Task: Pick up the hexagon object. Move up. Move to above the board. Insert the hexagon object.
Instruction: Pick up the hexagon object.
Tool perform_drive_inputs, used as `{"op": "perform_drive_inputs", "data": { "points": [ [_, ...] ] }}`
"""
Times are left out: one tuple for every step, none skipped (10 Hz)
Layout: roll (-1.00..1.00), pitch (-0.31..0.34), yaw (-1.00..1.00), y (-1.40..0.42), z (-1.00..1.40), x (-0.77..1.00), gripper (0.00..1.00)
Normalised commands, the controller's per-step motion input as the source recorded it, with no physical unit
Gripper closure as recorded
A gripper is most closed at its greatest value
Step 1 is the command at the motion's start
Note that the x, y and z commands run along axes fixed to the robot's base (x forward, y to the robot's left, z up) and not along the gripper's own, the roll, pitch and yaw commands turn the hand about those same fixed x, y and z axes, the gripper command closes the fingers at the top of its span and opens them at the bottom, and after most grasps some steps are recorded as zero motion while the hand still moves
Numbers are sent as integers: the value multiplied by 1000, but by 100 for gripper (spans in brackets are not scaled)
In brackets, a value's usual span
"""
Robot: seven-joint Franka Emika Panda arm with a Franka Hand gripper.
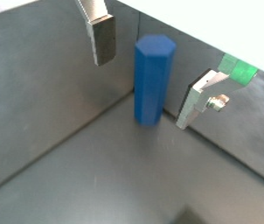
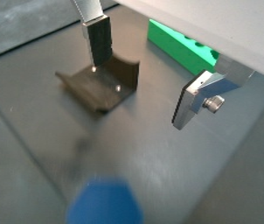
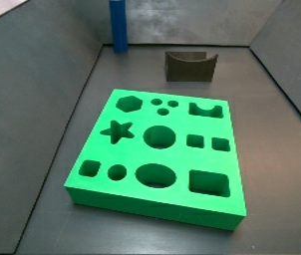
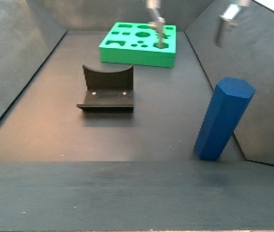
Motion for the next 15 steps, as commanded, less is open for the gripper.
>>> {"op": "perform_drive_inputs", "data": {
  "points": [
    [-96,-27,0,611,0,-494,0],
    [-83,-50,103,600,-46,-126,0],
    [-59,-80,154,606,-114,-131,0],
    [-44,-104,189,563,-194,-180,0],
    [-70,-151,229,554,-254,-123,0],
    [-71,-196,257,491,-380,0,0],
    [-43,-230,260,414,-491,0,0],
    [0,-230,251,309,-606,-29,0],
    [0,-250,277,243,-651,0,0],
    [0,-253,334,109,-711,0,0],
    [1,-244,423,49,-729,0,0],
    [20,-211,506,0,-714,91,0],
    [0,-140,114,0,-280,-94,0],
    [0,0,0,0,0,0,0],
    [0,0,0,0,0,0,100]
  ]
}}
